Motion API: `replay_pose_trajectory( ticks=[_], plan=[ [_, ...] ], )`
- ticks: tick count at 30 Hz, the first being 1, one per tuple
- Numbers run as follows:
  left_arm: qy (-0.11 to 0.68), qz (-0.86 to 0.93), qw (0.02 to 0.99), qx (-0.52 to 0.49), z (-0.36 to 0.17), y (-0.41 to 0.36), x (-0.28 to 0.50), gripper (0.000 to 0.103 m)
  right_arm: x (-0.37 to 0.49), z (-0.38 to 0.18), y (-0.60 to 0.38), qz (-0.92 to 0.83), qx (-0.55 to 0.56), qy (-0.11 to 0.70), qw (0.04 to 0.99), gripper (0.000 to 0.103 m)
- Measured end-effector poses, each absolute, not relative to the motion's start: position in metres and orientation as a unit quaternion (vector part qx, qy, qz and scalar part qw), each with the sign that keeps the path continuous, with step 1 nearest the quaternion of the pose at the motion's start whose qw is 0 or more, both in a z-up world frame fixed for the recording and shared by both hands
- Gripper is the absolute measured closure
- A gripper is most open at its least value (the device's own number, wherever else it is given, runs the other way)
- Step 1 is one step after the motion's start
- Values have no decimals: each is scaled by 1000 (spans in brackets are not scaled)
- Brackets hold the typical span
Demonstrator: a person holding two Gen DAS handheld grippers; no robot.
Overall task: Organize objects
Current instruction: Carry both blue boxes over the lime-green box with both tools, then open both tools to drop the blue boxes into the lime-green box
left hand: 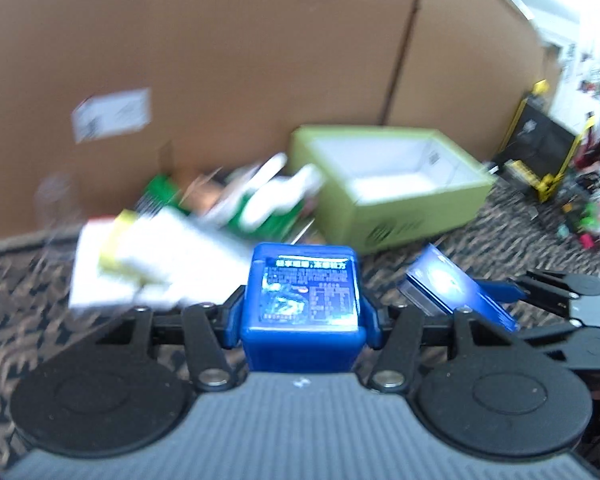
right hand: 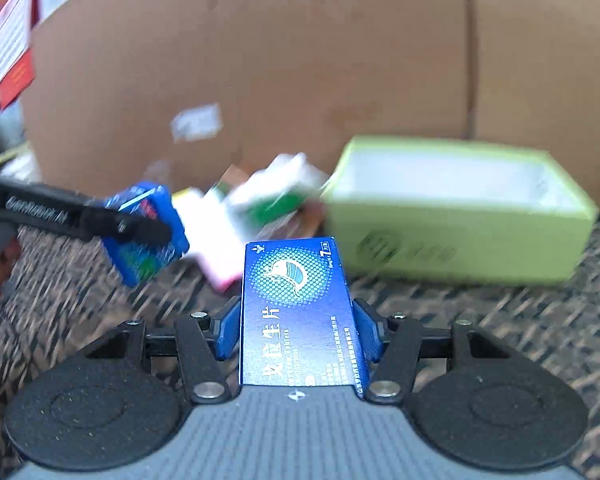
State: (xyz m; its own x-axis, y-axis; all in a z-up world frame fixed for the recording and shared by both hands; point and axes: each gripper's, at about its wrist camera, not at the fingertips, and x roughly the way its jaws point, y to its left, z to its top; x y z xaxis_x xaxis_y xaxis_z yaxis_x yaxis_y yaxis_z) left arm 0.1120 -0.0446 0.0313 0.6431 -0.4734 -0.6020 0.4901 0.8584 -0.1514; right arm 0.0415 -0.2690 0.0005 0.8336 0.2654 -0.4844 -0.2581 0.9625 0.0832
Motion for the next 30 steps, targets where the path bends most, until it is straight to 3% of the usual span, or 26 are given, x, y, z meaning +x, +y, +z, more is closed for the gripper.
replay_pose_trajectory(
  ticks=[10, 23, 24, 25, 27, 28, 30],
  plan=[
    [275, -271, 922, 17, 83, -167, 194, 48, 166, 36, -315, 23, -12, 225, 974, 41],
    [330, -244, 911, 32, 16, -229, 296, 48, 250, -22, -337, -5, -47, 306, 951, 40],
    [328, -248, 911, 28, 12, -229, 298, 45, 253, -27, -338, -2, -46, 317, 947, 40],
    [323, -253, 911, 22, 10, -228, 298, 27, 254, -30, -339, 3, -47, 323, 945, 39],
    [309, -255, 916, 7, 10, -222, 295, 2, 252, -30, -340, 12, -54, 322, 945, 27],
    [297, -253, 921, -1, 11, -219, 290, 0, 248, -29, -341, 9, -60, 318, 946, 19],
    [281, -258, 924, -8, 18, -211, 280, 0, 239, -24, -342, -6, -74, 306, 949, 18]
  ],
)
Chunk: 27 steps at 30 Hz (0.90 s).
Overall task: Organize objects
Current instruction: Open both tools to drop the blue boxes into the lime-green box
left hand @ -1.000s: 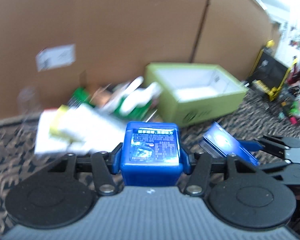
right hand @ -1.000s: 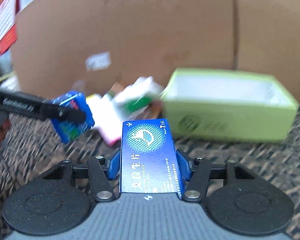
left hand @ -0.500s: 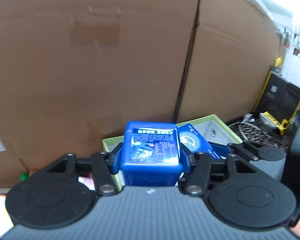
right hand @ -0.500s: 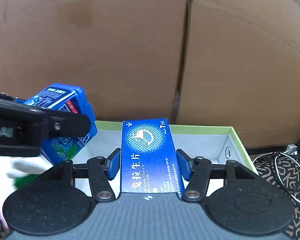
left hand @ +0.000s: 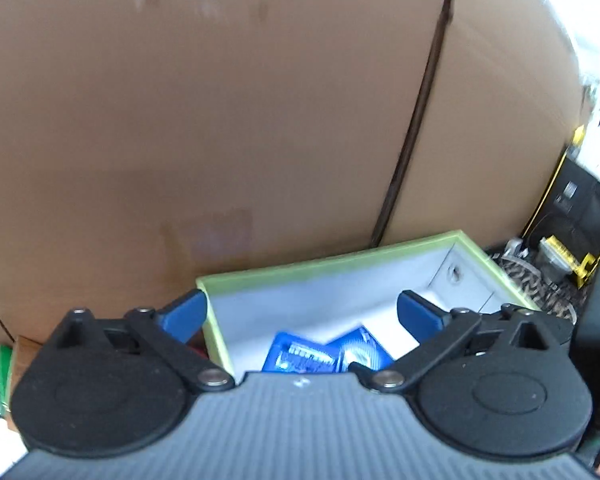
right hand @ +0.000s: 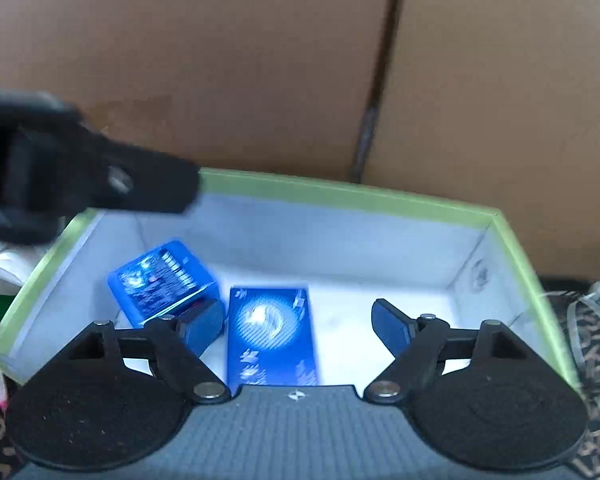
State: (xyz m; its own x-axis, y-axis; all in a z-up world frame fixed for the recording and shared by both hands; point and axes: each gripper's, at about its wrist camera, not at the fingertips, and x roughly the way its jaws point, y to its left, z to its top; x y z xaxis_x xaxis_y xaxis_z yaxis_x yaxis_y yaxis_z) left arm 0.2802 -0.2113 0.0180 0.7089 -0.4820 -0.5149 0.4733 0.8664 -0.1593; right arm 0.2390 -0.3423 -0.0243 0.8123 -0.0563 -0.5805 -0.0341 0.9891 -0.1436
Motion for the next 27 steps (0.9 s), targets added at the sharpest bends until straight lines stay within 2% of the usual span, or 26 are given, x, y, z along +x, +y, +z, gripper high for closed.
replay_pose_trajectory(
  ticks=[3, 10, 16, 23, 27],
  plan=[
    [263, -263, 928, -17, 31, -199, 264, 0, 215, -9, -347, -20, -72, 278, 958, 18],
    [215, -252, 944, -12, 51, -160, 197, 0, 129, 21, -349, -6, 1, 197, 980, 5],
    [231, -242, 942, -38, 44, -110, 143, 0, 72, 8, -324, 20, 47, 164, 985, 2],
    [282, -175, 939, -87, -2, -38, 99, 0, 37, -40, -252, 68, 42, 205, 975, 2],
    [312, -136, 932, -123, -23, 17, 84, 0, 48, -59, -220, 112, 20, 244, 963, 3]
  ],
)
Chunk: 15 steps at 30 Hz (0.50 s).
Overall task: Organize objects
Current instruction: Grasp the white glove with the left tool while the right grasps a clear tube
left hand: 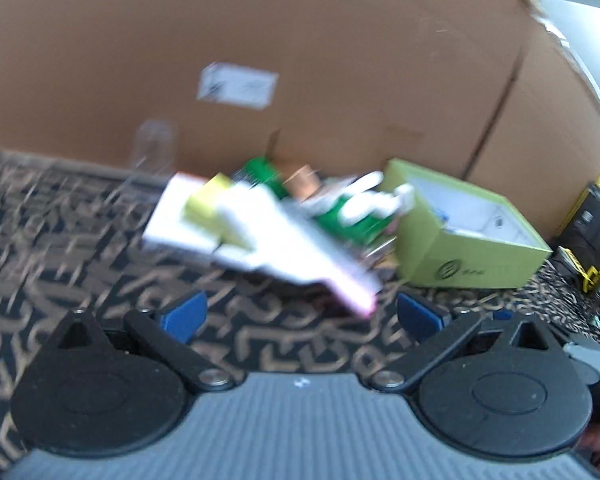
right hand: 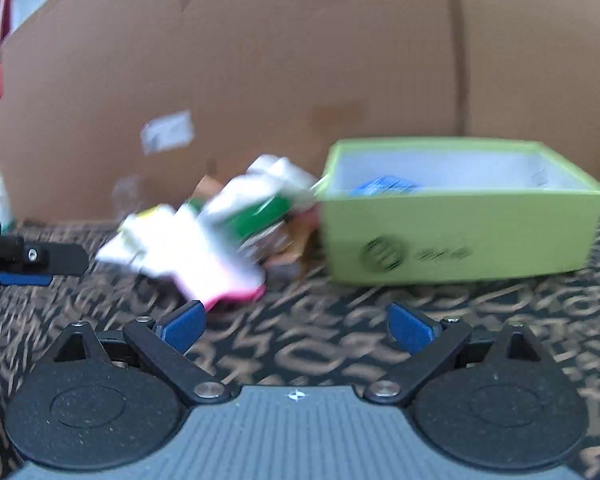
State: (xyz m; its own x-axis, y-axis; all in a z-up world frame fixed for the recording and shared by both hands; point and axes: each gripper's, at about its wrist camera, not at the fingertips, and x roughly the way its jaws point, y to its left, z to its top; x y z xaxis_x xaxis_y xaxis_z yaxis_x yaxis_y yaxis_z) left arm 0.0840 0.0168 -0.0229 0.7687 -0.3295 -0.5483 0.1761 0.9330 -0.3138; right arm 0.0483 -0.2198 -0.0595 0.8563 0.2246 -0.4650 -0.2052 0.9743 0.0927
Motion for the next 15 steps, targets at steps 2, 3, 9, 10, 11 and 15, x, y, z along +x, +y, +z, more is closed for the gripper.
replay_pose_trajectory(
  ticks=[2, 3, 9, 10, 11, 15],
  plan=[
    [322, -119, 930, -131, -29, 36, 82, 0, 64, -57, -203, 133, 0, 247, 960, 7],
    [324, -108, 930, -133, -30, 41, 83, 0, 69, -57, -192, 145, -13, 245, 959, 7],
    [326, -90, 929, -149, -34, 66, 81, 0, 112, -50, -155, 180, -53, 232, 955, 16],
    [326, -88, 929, -150, -34, 69, 81, 0, 122, -52, -149, 179, -62, 233, 954, 17],
    [326, -87, 929, -151, -35, 72, 81, 0, 129, -53, -144, 176, -71, 235, 953, 19],
    [333, -86, 925, -161, -39, 78, 85, 0, 152, -64, -135, 156, -93, 265, 947, 54]
  ],
)
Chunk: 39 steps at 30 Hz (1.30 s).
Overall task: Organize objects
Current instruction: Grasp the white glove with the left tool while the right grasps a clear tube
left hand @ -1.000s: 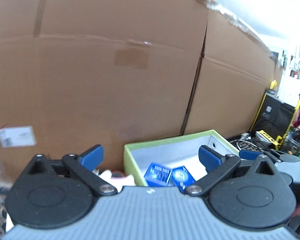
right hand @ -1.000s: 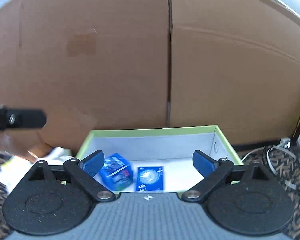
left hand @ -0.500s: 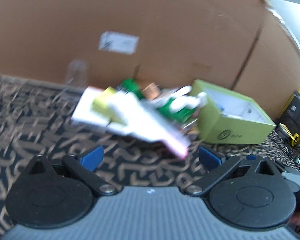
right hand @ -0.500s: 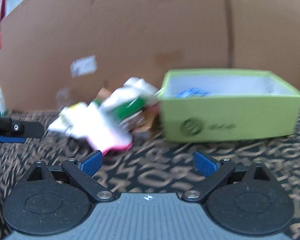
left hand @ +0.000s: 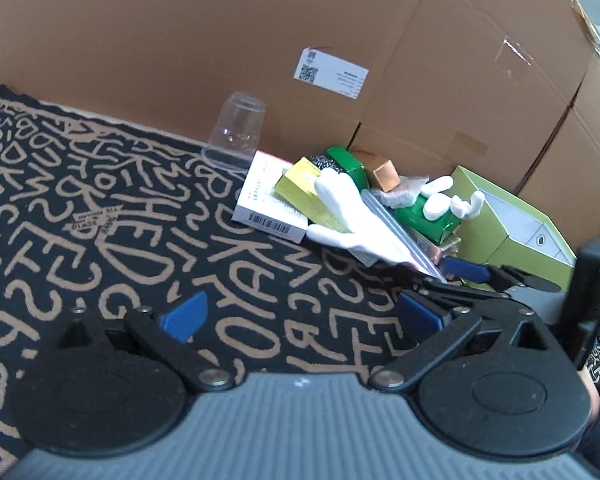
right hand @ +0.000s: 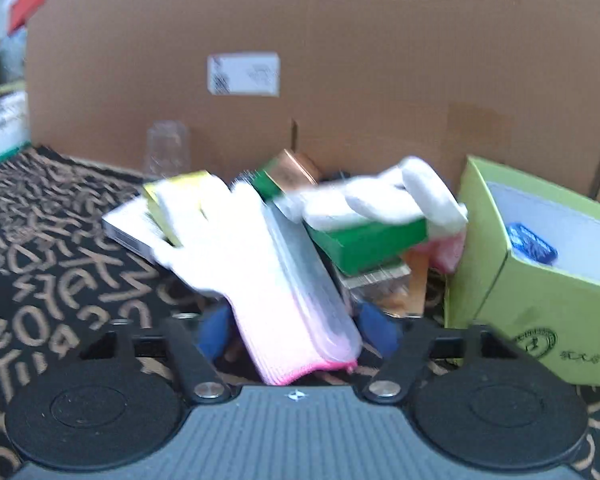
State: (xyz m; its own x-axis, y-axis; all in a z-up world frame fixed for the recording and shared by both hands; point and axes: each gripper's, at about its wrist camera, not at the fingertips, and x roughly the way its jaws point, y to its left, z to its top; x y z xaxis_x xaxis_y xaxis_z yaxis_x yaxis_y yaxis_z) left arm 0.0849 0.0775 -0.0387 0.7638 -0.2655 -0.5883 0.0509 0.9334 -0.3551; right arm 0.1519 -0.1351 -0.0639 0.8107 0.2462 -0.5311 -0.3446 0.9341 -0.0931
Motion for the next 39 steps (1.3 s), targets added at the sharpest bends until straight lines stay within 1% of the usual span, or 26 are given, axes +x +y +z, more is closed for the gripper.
replay_pose_trajectory(
  ticks=[1, 3, 4, 8, 9, 10, 11, 12, 14, 15, 16, 17, 20, 21, 22, 23, 24, 27, 32, 35, 37, 38, 39],
  plan=[
    [336, -88, 924, -163, -40, 79, 86, 0, 148, -64, -137, 155, -93, 266, 947, 72],
    [339, -94, 921, -169, -42, 79, 88, 0, 137, -64, -138, 162, -90, 267, 946, 77],
    [341, -96, 919, -171, -42, 78, 90, 0, 132, -64, -138, 163, -92, 270, 945, 85],
    [350, -110, 913, -176, -44, 72, 93, 0, 100, -63, -140, 187, -63, 284, 938, 85],
    [351, -117, 912, -176, -45, 70, 92, 0, 91, -63, -141, 197, -51, 292, 934, 85],
    [352, -122, 911, -175, -46, 67, 93, 0, 84, -64, -142, 204, -44, 296, 932, 82],
    [354, -127, 910, -174, -48, 65, 93, 0, 76, -64, -145, 216, -37, 300, 929, 75],
    [356, -131, 909, -175, -49, 62, 94, 0, 70, -64, -148, 227, -32, 301, 926, 71],
    [359, -137, 905, -181, -52, 57, 99, 0, 58, -62, -158, 242, -10, 306, 921, 53],
    [362, -139, 903, -186, -54, 54, 102, 0, 54, -62, -163, 246, 3, 308, 919, 50],
    [366, -143, 899, -192, -56, 51, 107, 3, 50, -61, -168, 246, 12, 308, 919, 50],
    [372, -149, 895, -196, -58, 47, 113, 8, 47, -60, -173, 242, 16, 306, 920, 50],
    [370, -142, 904, -161, -60, 33, 124, 37, 43, -55, -180, 215, 11, 293, 932, 50],
    [373, -141, 905, -146, -60, 30, 126, 54, 44, -54, -181, 210, 8, 289, 934, 50],
    [373, -142, 906, -138, -61, 28, 128, 67, 45, -53, -182, 207, 8, 287, 935, 50],
    [374, -147, 906, -130, -62, 26, 128, 78, 46, -53, -182, 206, 10, 286, 936, 50],
    [381, -154, 903, -126, -64, 26, 128, 96, 48, -53, -182, 207, 11, 285, 936, 50],
    [391, -172, 896, -124, -61, 35, 120, 96, 54, -53, -176, 214, 6, 283, 935, 50],
    [386, -176, 901, -89, -47, 64, 86, 95, 60, -49, -162, 236, 4, 276, 932, 51],
    [398, -155, 899, -97, -49, 80, 76, 87, 66, -46, -149, 252, 8, 270, 929, 52],
    [401, -152, 898, -101, -52, 83, 74, 63, 72, -47, -137, 259, 5, 271, 927, 53],
    [397, -158, 898, -104, -52, 83, 72, 59, 77, -50, -132, 256, 2, 278, 926, 53],
    [396, -162, 898, -105, -52, 80, 72, 50, 82, -53, -127, 253, 3, 285, 925, 53]
  ],
)
